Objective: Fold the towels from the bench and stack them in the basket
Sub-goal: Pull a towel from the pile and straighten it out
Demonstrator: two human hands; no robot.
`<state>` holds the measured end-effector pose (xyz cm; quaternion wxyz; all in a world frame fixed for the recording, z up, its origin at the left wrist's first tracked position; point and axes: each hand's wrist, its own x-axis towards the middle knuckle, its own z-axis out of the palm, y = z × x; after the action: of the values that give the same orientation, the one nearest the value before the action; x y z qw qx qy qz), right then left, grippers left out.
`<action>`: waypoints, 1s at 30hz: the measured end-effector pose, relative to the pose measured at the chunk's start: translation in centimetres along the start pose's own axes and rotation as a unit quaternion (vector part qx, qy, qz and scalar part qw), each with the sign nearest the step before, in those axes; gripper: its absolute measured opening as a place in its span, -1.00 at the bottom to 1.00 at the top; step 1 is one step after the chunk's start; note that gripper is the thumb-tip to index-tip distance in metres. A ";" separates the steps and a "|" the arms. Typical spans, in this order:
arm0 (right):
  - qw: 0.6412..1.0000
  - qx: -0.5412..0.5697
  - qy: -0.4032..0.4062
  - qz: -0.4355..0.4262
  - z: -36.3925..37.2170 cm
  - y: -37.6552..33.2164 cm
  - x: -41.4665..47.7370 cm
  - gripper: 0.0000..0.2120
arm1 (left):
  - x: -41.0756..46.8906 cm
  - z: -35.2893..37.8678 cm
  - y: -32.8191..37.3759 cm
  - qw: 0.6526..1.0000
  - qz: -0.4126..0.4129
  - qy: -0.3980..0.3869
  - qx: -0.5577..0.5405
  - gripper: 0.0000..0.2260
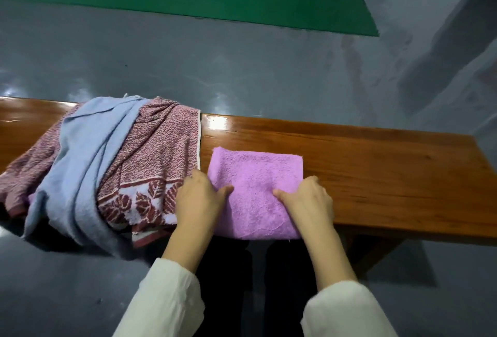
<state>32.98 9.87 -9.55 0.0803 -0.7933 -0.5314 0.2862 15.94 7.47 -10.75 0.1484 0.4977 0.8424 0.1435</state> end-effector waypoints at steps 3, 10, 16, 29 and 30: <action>0.997 0.040 -0.058 -0.008 -0.3 -0.5 0.4 -0.49 | 0.7 -0.6 0.9 0.997 -0.015 -0.077 -0.016 -0.58; 0.960 0.244 0.018 -0.138 -1.5 -0.3 -1.0 -0.81 | 1.0 -1.6 1.4 0.957 0.102 -0.090 -0.255 -0.79; 0.890 0.404 0.163 -0.134 -6.5 3.9 -3.4 -0.92 | -1.0 -3.1 6.7 0.920 0.230 -0.027 -0.317 -0.82; 0.747 0.514 0.416 0.066 -15.2 24.3 -18.6 -0.93 | -20.2 -0.6 21.9 0.768 0.505 -0.229 -0.320 -0.82; 0.740 0.509 0.434 0.070 -15.3 26.0 -20.1 -0.95 | -22.3 -0.1 22.5 0.757 0.516 -0.244 -0.317 -0.82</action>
<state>56.49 -16.33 -0.76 0.6741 -0.7073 -0.1570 0.1439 44.04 -1.79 0.49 0.4020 0.7997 0.2988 0.3310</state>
